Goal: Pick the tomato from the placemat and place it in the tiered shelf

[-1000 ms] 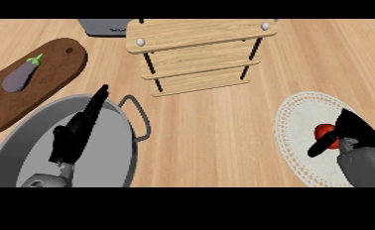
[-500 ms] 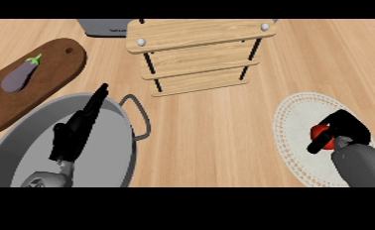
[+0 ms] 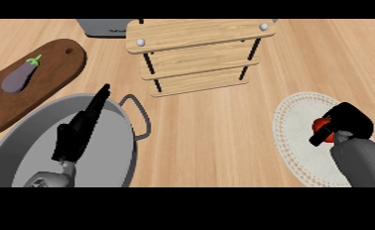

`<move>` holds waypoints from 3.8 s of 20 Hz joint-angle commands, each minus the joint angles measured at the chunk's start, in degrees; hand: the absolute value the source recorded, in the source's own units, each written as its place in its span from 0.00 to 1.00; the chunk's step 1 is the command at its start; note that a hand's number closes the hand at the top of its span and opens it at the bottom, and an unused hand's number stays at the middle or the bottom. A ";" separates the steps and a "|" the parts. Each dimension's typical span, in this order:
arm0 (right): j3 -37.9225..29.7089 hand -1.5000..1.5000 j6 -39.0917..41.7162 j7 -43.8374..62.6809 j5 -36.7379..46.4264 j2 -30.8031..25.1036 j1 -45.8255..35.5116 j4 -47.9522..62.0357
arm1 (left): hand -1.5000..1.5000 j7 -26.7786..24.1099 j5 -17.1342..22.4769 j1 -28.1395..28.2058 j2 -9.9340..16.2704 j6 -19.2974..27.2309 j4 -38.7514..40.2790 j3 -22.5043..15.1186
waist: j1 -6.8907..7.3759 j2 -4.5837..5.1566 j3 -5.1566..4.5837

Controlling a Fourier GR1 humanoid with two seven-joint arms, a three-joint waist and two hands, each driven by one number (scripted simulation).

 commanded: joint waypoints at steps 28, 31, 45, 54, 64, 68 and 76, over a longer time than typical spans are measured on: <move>4.70 1.00 14.30 9.42 8.64 11.41 -20.60 -53.64 | 0.50 2.23 0.03 1.61 -0.37 -2.66 2.70 2.10 | 0.59 1.03 -0.38; 1.59 1.00 16.67 9.37 8.08 10.59 -26.78 -49.22 | 0.50 6.09 -0.92 -2.27 -2.34 -0.92 4.73 1.68 | 0.28 1.09 -0.38; -4.28 1.00 4.27 -11.55 10.18 13.63 -42.62 -6.25 | 0.50 3.77 -2.53 -0.80 -3.64 -1.21 3.66 0.78 | 2.03 1.72 -0.31; -7.78 1.00 -1.32 -19.70 9.58 17.38 -49.96 14.98 | 0.50 3.58 -2.93 -0.67 -3.25 -2.74 3.60 0.64 | 2.19 1.79 -0.28; -28.71 0.00 -10.45 -26.64 -14.22 27.56 -48.95 15.50 | 0.50 2.77 -2.57 1.09 -2.07 -3.60 2.21 1.18 | 2.94 2.11 -0.12; -32.50 0.00 -15.75 -34.13 -18.71 27.70 -50.91 18.36 | 0.50 3.26 -3.10 1.61 -1.93 -3.52 2.11 1.11 | 2.82 1.91 -0.20; -38.08 0.00 -32.06 -42.96 -18.57 22.50 -51.44 17.80 | 0.50 3.07 -2.70 3.01 -1.89 -3.42 1.22 2.04 | 1.58 1.52 -0.25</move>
